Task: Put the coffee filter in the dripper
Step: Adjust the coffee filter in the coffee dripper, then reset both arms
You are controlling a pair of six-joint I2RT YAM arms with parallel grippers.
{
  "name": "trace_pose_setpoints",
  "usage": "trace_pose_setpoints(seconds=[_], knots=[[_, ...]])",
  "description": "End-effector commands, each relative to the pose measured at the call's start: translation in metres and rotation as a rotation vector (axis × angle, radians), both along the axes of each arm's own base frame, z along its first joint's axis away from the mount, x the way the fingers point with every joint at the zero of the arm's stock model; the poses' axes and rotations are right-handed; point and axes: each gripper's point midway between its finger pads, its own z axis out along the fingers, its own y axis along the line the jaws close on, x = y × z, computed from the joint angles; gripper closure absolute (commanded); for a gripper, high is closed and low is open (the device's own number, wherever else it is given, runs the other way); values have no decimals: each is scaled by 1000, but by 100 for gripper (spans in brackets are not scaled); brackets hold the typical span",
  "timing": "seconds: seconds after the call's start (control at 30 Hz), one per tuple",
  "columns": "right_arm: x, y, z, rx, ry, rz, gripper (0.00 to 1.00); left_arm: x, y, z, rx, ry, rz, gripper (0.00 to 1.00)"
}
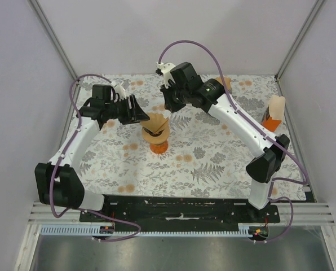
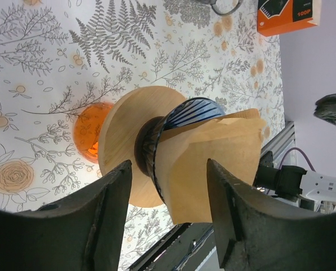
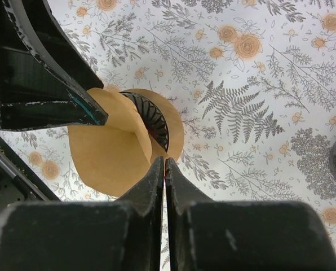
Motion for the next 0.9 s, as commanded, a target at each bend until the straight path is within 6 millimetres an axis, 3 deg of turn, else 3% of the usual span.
trace_pose_setpoints(seconds=[0.0, 0.07, 0.17, 0.37, 0.5, 0.6, 0.63, 0.77, 0.87], knots=[[-6, -1, 36, 87, -63, 14, 89, 9, 0, 42, 20, -148, -46, 36], [-5, -5, 41, 96, -73, 4, 80, 11, 2, 46, 35, -164, -48, 33], [-1, -20, 46, 100, -86, -28, 56, 13, 4, 50, 56, -185, -48, 30], [14, -90, 51, 91, -141, -193, 2, 36, 28, 71, 161, -271, 26, 23], [19, -158, 42, 100, -189, -361, 2, 67, 69, 76, 260, -326, 175, 18], [22, -218, 23, 117, -214, -521, 2, 87, 108, 66, 327, -355, 306, 14], [21, -236, 18, 126, -225, -569, 2, 92, 133, 61, 345, -349, 372, 14], [10, -301, -19, 133, -269, -741, 2, 96, 182, 23, 366, -307, 505, 14], [2, -322, -48, 124, -280, -825, 2, 91, 198, -12, 431, -278, 543, 13]])
